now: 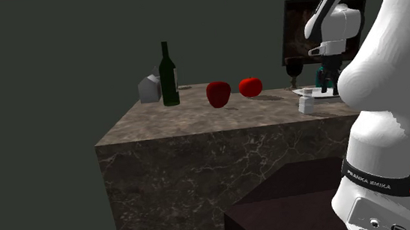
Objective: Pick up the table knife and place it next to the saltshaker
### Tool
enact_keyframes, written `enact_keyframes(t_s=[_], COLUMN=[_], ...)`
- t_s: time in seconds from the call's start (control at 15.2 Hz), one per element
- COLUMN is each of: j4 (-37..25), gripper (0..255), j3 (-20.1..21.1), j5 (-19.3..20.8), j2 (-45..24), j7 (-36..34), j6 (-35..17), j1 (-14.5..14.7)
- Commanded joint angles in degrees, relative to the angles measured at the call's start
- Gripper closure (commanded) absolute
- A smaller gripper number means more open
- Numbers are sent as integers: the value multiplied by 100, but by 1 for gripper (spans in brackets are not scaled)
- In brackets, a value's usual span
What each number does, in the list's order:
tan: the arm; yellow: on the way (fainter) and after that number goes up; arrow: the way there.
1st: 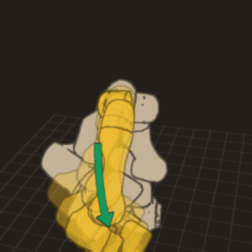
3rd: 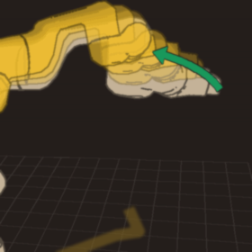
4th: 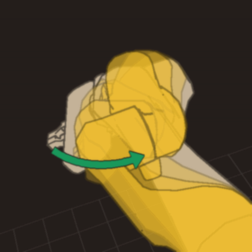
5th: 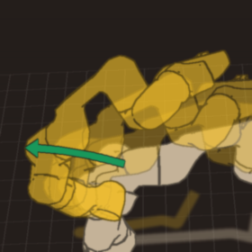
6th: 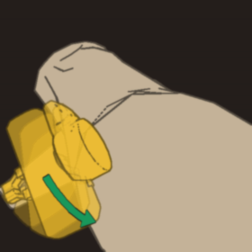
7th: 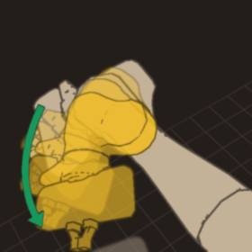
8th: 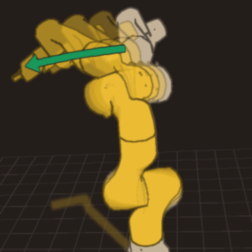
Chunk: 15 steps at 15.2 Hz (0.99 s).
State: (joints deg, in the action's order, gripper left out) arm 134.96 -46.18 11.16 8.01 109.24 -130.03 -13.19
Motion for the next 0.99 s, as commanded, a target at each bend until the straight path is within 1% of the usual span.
enact_keyframes(t_s=[0.0, 0.2, 0.46, 0.92], j4=[0, 0, -381, -381], gripper=[0, 0, 0, 0], j3=[0, 0, 222, 224], j5=[0, 0, 287, 287], j2=[0, 0, 514, 514], j7=[0, 0, -241, -240], j6=[0, 0, 813, 813], j1=[0, 0, -53, -55])
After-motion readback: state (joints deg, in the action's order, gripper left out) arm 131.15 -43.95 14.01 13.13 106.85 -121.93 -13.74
